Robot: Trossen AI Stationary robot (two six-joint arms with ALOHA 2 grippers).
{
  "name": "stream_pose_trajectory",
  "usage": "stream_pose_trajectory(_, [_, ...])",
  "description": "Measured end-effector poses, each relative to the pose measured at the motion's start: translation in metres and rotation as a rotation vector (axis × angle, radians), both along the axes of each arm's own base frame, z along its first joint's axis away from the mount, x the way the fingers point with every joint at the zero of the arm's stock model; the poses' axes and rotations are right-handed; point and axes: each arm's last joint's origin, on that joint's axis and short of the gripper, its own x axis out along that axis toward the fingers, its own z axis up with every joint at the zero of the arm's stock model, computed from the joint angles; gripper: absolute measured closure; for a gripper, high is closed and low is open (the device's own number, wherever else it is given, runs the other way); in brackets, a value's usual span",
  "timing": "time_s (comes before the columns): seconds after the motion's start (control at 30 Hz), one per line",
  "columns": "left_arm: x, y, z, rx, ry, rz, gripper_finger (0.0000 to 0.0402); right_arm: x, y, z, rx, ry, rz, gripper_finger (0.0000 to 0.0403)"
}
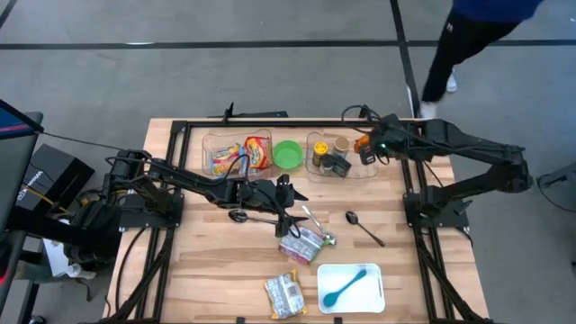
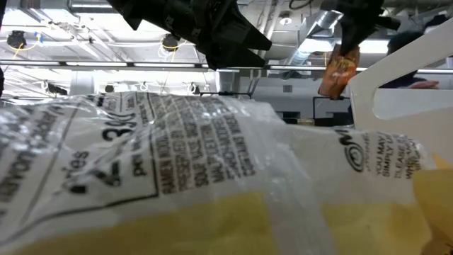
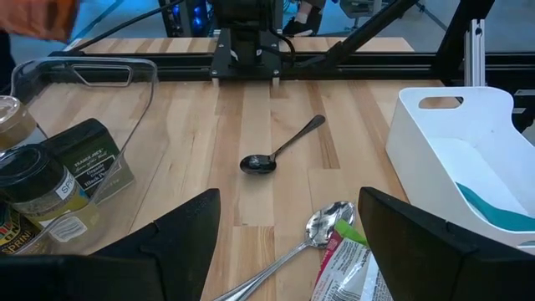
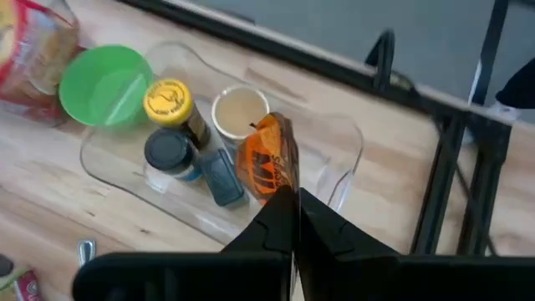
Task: Pick & Place Food Item
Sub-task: Put the orange spice pack in the right transparent bin
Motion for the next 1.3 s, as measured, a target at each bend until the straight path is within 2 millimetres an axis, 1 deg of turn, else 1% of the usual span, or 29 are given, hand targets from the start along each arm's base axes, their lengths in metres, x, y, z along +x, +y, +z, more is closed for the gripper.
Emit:
stream_pose_trajectory(0.13, [0.0, 0.0, 0.001, 0.0, -0.006, 0.0, 0.0124, 0.011, -0.013, -0.011, 0.059, 0.046, -0.051, 0.0403])
stream_pose_trajectory(0.27, [0.0, 0.0, 0.001, -0.001, -0.006, 0.001, 0.0124, 0.025, -0.03, -0.026, 0.076, 0.142, -0.077, 0.0403])
stream_pose_trajectory(0.5, [0.0, 0.0, 0.0, 0.001, -0.005, 0.005, 0.0124, 0.049, -0.057, -0.06, 0.138, 0.335, -0.071, 0.0403])
stream_pose_trajectory(0.63, [0.0, 0.0, 0.0, -0.001, -0.004, 0.006, 0.0124, 0.058, -0.069, -0.079, 0.227, 0.4, -0.042, 0.0403])
stream_pose_trajectory(0.73, [0.0, 0.0, 0.0, -0.002, -0.004, 0.005, 0.0124, 0.064, -0.075, -0.09, 0.256, 0.443, -0.04, 0.0403])
stream_pose_trajectory(0.9, [0.0, 0.0, 0.0, -0.002, -0.003, 0.005, 0.0124, 0.069, -0.083, -0.101, 0.273, 0.48, -0.037, 0.0403])
stream_pose_trajectory(1.03, [0.0, 0.0, 0.0, -0.003, -0.003, 0.004, 0.0124, 0.073, -0.085, -0.106, 0.273, 0.48, -0.035, 0.0403])
stream_pose_trajectory(1.2, [0.0, 0.0, 0.0, -0.004, -0.003, 0.001, 0.0124, 0.08, -0.086, -0.107, 0.271, 0.417, 0.015, 0.0403])
stream_pose_trajectory(1.3, [0.0, 0.0, 0.0, -0.004, -0.003, 0.001, 0.0124, 0.08, -0.086, -0.107, 0.274, 0.414, 0.027, 0.0403])
